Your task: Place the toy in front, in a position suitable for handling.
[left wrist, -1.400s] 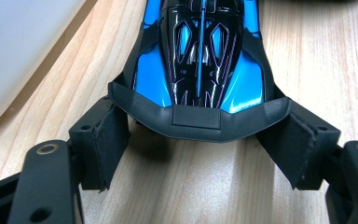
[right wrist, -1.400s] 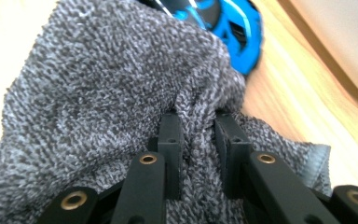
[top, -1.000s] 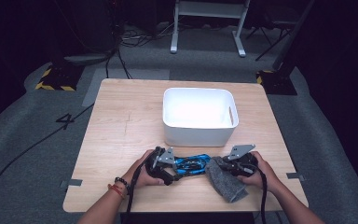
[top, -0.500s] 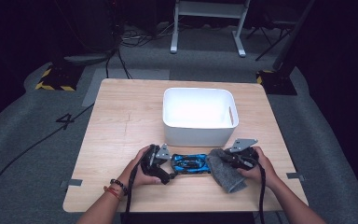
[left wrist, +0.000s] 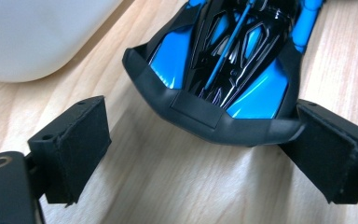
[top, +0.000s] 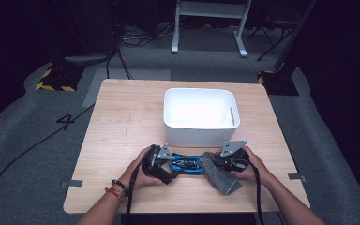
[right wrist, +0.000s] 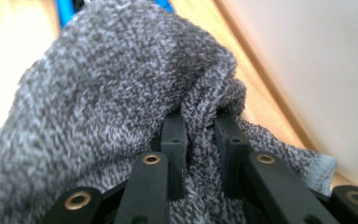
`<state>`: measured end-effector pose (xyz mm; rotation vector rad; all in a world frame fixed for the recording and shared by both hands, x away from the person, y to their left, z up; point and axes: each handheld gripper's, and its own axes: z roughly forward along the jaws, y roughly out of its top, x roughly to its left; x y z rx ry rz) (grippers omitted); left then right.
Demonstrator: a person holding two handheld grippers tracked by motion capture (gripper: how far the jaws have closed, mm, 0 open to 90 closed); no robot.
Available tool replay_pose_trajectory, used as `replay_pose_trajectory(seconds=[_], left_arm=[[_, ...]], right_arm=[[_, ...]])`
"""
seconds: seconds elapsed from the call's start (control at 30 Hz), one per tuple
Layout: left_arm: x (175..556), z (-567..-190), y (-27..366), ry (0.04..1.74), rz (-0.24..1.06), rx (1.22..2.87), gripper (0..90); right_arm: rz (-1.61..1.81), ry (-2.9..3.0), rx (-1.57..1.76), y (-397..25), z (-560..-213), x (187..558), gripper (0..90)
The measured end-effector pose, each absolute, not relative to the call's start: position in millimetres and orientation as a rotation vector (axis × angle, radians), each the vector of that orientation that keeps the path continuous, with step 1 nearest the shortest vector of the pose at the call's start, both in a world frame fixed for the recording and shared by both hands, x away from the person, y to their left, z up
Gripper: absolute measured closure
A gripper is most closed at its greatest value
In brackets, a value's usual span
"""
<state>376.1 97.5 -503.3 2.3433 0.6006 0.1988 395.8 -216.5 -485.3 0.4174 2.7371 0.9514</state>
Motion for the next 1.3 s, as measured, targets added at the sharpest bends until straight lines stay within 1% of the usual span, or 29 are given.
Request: replay_pose_trajectory(seconds=[0.23,0.33,0.43,0.6,0.7,0.8,1.0,1.07,1.13,1.3], left_arm=[[379,-503,105,0.649,0.260,2.341,6.5],[381,-504,109,0.683,0.260,2.330,5.5],[382,-504,110,0.683,0.262,2.327,4.7],[382,-505,110,0.673,0.251,2.320,6.5],[382,-504,110,0.660,0.240,2.322,8.4],[381,-505,110,0.662,0.243,2.319,8.3],[382,-505,111,0.699,0.257,2.310,7.3],[382,-505,112,0.724,0.275,2.295,8.7],[382,-504,112,0.729,0.285,2.287,13.2],[382,-504,111,0.747,0.297,2.282,13.4]], right_arm=[[0.974,2.793,0.324,-215,-485,388,76.7],[0.960,2.806,0.278,-213,-484,382,76.1],[0.916,2.772,0.283,-214,-480,382,75.1],[0.951,2.609,0.497,-220,-480,400,74.4],[0.961,2.580,0.562,-216,-483,409,73.4],[0.893,2.613,0.486,-203,-486,411,73.2],[0.939,2.742,0.316,-192,-485,408,77.8],[0.962,2.831,0.255,-193,-483,405,78.0],[0.964,2.870,0.205,-192,-482,400,77.9],[0.979,2.880,0.173,-192,-483,389,77.8]])
